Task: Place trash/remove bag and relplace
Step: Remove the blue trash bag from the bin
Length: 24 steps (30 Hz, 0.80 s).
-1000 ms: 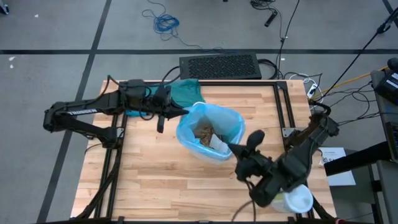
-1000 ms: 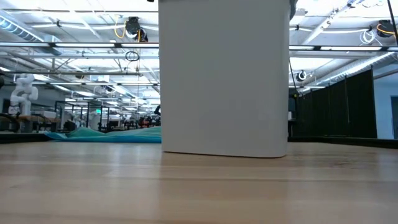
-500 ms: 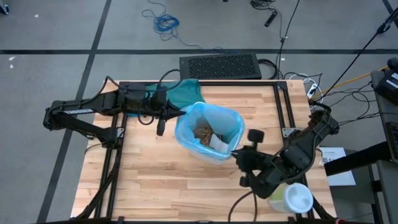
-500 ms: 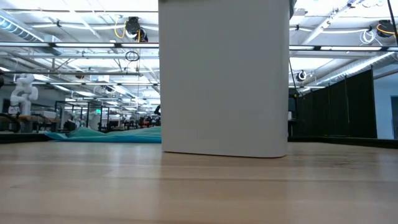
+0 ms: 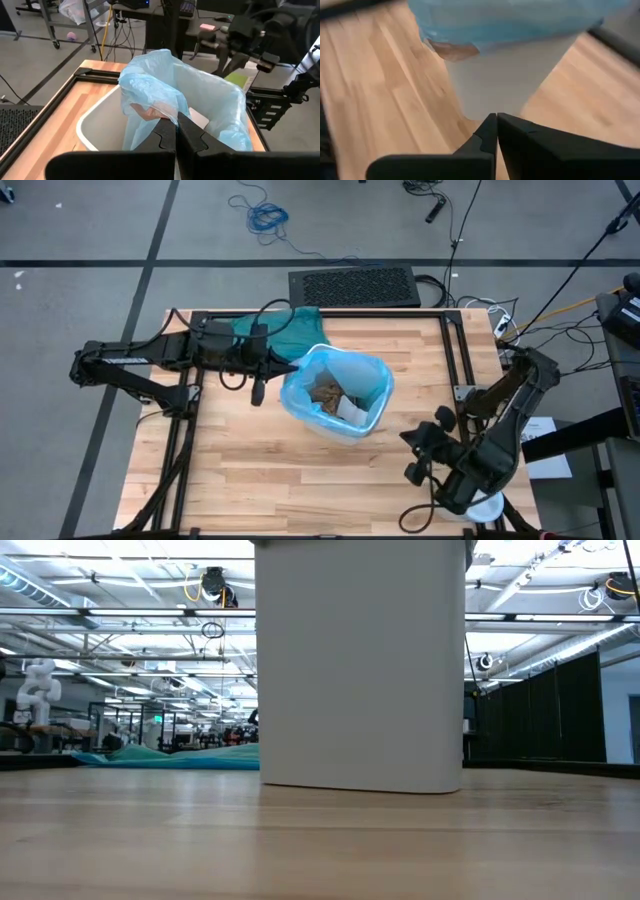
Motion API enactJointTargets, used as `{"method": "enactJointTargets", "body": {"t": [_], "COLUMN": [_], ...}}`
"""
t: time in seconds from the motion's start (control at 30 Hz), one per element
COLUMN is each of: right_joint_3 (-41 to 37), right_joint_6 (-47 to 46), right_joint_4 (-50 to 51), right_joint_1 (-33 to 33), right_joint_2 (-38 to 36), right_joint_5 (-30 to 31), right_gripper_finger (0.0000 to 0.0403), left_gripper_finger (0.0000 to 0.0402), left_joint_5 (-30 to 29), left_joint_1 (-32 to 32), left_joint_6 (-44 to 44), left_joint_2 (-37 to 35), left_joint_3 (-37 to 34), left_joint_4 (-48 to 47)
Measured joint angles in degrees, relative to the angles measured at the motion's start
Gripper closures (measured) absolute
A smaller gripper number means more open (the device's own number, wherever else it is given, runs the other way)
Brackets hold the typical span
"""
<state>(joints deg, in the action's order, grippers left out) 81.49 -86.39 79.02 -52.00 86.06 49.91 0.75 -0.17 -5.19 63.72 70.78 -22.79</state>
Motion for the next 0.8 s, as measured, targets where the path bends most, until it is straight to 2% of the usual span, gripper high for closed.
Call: {"method": "enactJointTargets", "body": {"t": [0.2, 0.37, 0.5, 0.6, 0.8], "right_joint_3": [-14.59, -22.56, -24.85, -25.15, -25.15], "right_joint_6": [-12.21, -20.00, -24.77, -25.44, -22.01], "right_joint_4": [-17.16, -25.50, -28.23, -29.62, -32.62], "right_joint_1": [-2.10, -1.35, -1.32, -1.18, 1.88], "right_joint_2": [-3.35, -5.28, -6.87, -7.92, -8.78], "right_joint_5": [8.68, 15.90, 22.73, 25.61, 25.19], "right_gripper_finger": [0.0396, 0.0369, 0.0330, 0.0297, 0.0250], "left_gripper_finger": [0.0402, 0.0402, 0.0402, 0.0402, 0.0402], "left_joint_5": [-0.22, -0.22, -0.22, -0.22, -0.20], "left_joint_1": [0.02, 0.02, 0.00, 0.02, 0.02], "left_joint_6": [-0.33, -0.37, -0.48, -0.46, -0.41], "left_joint_2": [0.00, 0.00, 0.16, 0.39, 1.61], "left_joint_3": [0.00, 0.00, 0.00, 0.00, 0.00], "left_joint_4": [-0.03, -0.04, -0.07, -0.24, -0.14]}}
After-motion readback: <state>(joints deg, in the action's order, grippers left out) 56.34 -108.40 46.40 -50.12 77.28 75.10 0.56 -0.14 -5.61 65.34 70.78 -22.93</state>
